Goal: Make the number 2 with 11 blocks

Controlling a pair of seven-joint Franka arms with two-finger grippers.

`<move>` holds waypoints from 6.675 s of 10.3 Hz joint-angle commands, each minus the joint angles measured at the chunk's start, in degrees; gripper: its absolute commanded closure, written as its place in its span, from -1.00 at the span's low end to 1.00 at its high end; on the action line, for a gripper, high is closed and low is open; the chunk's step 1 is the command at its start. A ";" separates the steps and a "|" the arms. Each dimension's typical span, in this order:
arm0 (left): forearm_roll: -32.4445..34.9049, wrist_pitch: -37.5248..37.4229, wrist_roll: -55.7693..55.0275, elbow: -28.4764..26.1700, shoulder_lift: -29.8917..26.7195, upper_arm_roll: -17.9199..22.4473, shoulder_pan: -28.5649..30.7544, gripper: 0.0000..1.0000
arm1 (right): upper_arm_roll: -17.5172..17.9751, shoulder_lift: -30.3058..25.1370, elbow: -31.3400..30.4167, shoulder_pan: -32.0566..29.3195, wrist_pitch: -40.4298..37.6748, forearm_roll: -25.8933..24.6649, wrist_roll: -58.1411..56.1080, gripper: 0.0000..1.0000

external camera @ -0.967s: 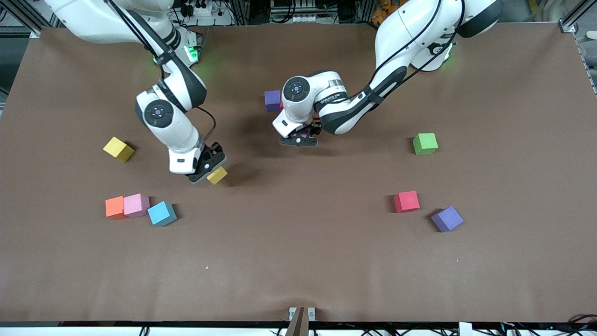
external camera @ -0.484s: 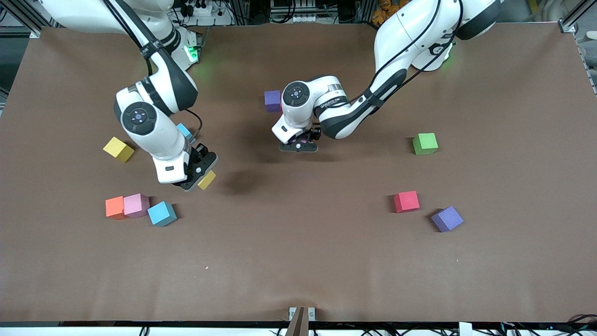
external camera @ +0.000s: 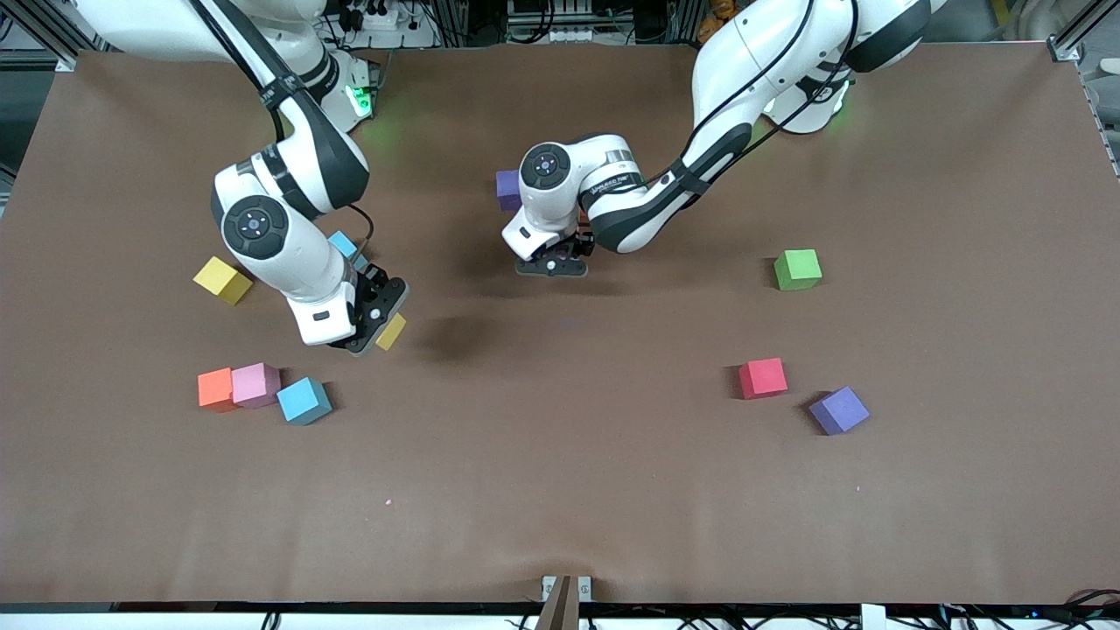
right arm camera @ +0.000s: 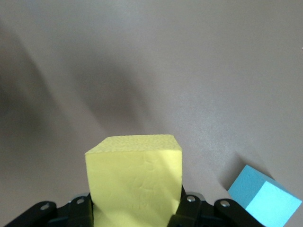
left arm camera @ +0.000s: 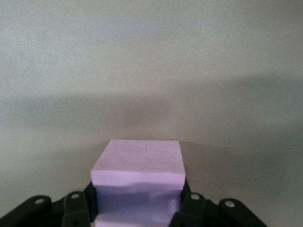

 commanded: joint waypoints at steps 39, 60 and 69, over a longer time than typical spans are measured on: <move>-4.50 2.43 7.47 -17.91 -18.24 -0.59 42.20 -1.00 | -1.35 15.21 -4.05 25.74 15.33 -13.39 7.71 1.00; 5.43 3.15 13.30 -4.63 -3.91 2.49 38.69 -0.47 | -1.00 16.88 -3.88 27.14 15.95 -13.30 12.63 1.00; 4.29 -0.53 3.83 -4.19 -6.98 1.70 37.02 0.49 | -0.91 17.15 -3.96 27.93 15.86 -13.21 12.72 1.00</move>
